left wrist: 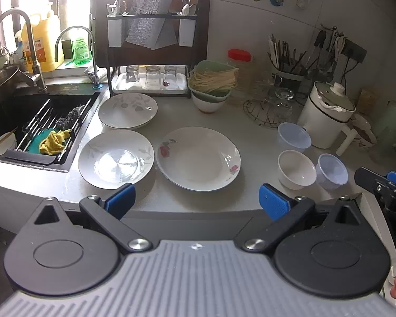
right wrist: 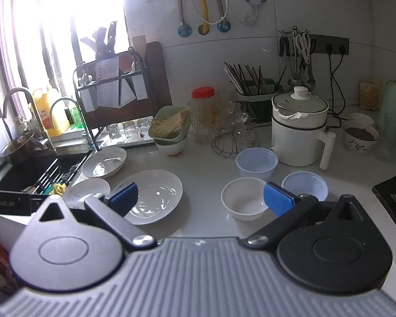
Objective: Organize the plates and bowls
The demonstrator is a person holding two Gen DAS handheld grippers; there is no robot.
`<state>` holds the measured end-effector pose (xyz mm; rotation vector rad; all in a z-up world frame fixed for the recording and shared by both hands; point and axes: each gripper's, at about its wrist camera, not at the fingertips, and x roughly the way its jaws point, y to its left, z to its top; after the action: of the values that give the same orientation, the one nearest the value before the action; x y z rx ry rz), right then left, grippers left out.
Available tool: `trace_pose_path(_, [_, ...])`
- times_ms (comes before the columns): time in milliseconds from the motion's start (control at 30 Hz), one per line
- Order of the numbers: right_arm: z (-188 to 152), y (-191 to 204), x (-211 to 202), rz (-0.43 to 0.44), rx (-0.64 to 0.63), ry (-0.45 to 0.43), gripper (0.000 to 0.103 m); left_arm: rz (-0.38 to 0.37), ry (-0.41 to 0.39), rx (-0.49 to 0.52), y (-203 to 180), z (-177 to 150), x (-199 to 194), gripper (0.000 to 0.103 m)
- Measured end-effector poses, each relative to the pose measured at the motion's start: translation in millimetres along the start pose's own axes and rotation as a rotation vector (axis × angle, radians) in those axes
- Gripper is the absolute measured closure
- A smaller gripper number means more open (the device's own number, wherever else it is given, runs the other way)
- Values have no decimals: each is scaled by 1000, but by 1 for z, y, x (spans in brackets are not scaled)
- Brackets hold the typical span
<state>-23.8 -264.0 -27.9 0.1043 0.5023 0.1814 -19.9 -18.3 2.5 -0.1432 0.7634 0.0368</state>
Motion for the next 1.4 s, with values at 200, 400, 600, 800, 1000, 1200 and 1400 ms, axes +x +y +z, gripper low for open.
trace_pose_path(200, [1, 2, 1, 2, -7, 4, 0, -4, -2, -8, 4, -1, 1, 2])
trace_pose_path(400, [0, 2, 2, 9, -4, 15, 0, -7, 4, -6, 7, -2, 3, 2])
trace_pose_path(600, [1, 1, 2, 11, -10, 19, 0, -7, -1, -13, 9, -5, 3, 2])
trace_pose_path(800, [0, 3, 2, 11, -13, 17, 0, -3, -6, -15, 14, -6, 3, 2])
trace_pose_path(1000, [-1, 3, 1, 23, -21, 23, 0, 1, -12, -25, 10, -9, 1, 2])
trace_pose_path(1200, [-1, 3, 1, 25, -17, 25, 0, 1, -9, -11, 7, -11, 1, 2])
trace_pose_path(1400, [-2, 2, -1, 25, -9, 26, 0, 2, -5, 0, 5, -13, 0, 2])
